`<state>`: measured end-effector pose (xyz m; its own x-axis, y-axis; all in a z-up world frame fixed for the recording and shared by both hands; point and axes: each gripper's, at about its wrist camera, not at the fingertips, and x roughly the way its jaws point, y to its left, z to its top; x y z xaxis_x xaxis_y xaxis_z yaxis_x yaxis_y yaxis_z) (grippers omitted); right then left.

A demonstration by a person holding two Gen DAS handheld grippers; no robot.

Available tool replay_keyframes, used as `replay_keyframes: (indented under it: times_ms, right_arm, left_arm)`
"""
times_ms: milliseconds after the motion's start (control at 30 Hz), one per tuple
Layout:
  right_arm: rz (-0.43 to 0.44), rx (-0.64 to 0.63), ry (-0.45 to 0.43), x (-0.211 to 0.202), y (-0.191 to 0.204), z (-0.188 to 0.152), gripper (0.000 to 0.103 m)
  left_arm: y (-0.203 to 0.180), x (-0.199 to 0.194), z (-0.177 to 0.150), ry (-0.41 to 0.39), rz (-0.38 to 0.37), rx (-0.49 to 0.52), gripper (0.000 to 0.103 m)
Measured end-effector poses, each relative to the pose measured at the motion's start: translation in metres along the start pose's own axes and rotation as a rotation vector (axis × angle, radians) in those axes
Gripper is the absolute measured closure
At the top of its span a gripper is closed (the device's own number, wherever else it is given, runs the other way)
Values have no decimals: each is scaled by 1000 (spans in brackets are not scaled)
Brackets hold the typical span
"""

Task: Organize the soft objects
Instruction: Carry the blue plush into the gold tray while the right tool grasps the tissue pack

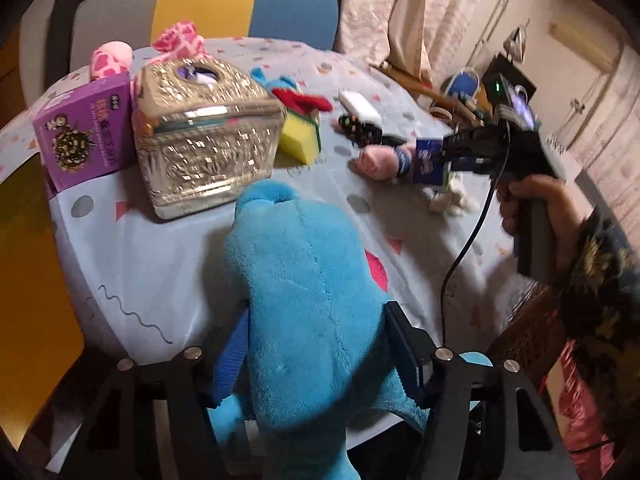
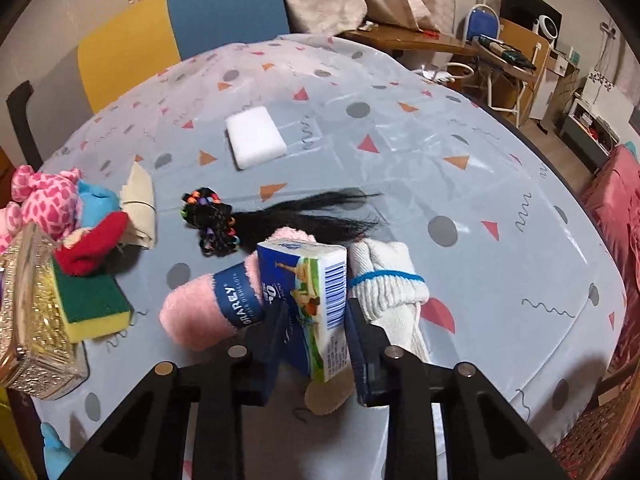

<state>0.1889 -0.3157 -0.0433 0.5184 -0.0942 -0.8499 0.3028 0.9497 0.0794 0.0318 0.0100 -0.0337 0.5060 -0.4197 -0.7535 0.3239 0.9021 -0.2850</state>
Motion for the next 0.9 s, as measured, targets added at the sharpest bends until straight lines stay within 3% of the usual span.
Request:
replay_keyframes:
  times_ms: [133, 200, 367, 500, 633, 733, 900]
  right_arm:
    - [54, 9, -4, -2, -1, 0, 78]
    - [60, 1, -3, -2, 1, -1, 78]
    - [74, -3, -9, -4, 1, -1, 79]
    - [94, -10, -33, -10, 3, -2, 79]
    - [106, -35, -60, -16, 8, -2, 80]
    - [121, -49, -76, -19, 12, -2, 81]
    - [116, -84, -79, -19, 18, -3, 82]
  left_arm:
    - [6, -33, 10, -84, -74, -59, 38]
    - [10, -50, 15, -129, -67, -75, 38]
    - [35, -97, 20, -227, -2, -138, 37]
    - [76, -134, 20, -289, 138, -238, 37]
    - [127, -147, 16, -279, 298, -360, 37]
    - [168, -138, 15, -242, 346, -461, 37]
    - [202, -99, 28, -177, 388, -432, 36]
